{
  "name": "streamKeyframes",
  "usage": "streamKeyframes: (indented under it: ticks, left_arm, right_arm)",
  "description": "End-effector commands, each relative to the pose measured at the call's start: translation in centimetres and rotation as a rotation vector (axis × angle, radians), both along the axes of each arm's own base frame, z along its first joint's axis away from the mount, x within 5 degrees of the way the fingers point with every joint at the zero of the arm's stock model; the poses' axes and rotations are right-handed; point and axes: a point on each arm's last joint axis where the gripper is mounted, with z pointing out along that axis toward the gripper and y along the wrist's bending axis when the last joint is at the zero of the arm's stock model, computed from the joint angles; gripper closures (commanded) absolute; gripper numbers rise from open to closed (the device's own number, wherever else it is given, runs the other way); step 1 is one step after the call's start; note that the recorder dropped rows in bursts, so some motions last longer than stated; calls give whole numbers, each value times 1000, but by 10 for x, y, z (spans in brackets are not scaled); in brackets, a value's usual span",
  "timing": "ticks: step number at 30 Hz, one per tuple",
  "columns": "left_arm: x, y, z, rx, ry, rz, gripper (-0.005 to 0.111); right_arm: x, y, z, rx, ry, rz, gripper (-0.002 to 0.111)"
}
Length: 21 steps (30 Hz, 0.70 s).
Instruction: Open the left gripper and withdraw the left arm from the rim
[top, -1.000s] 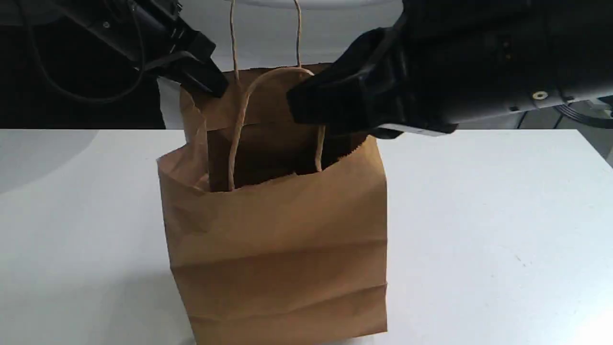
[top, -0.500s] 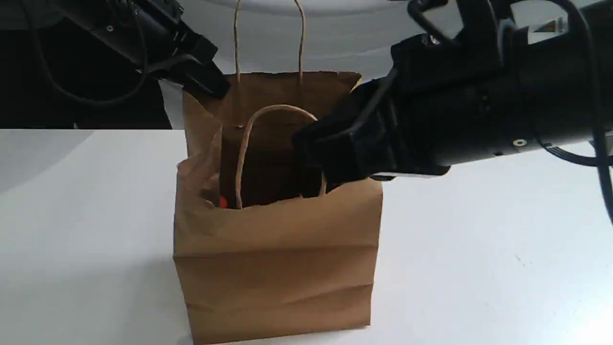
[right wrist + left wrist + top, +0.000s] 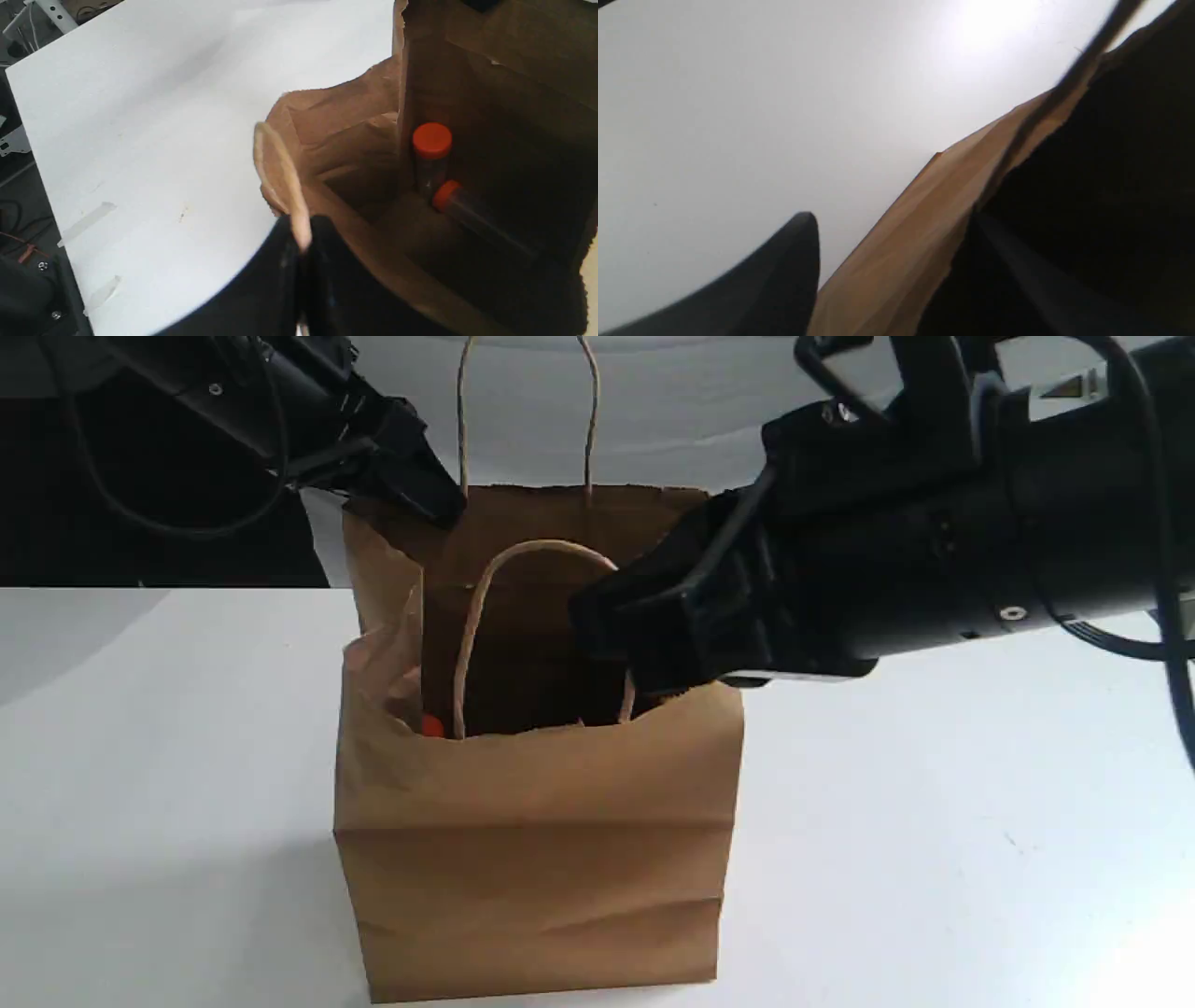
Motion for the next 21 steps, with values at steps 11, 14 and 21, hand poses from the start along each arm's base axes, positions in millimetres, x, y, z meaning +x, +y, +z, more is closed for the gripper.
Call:
streamKeyframes:
  ticks: [11, 14, 21]
  left_arm:
    - [-34, 23, 56, 166, -116, 84, 60]
    - [-42, 26, 62, 192, -123, 80, 79]
    - [-51, 28, 75, 191, -164, 71, 107]
  right_arm:
    - [-1, 0, -2, 6, 11, -5, 108]
    - [-1, 0, -2, 5, 9, -5, 108]
    - [-1, 0, -2, 3, 12, -2, 106]
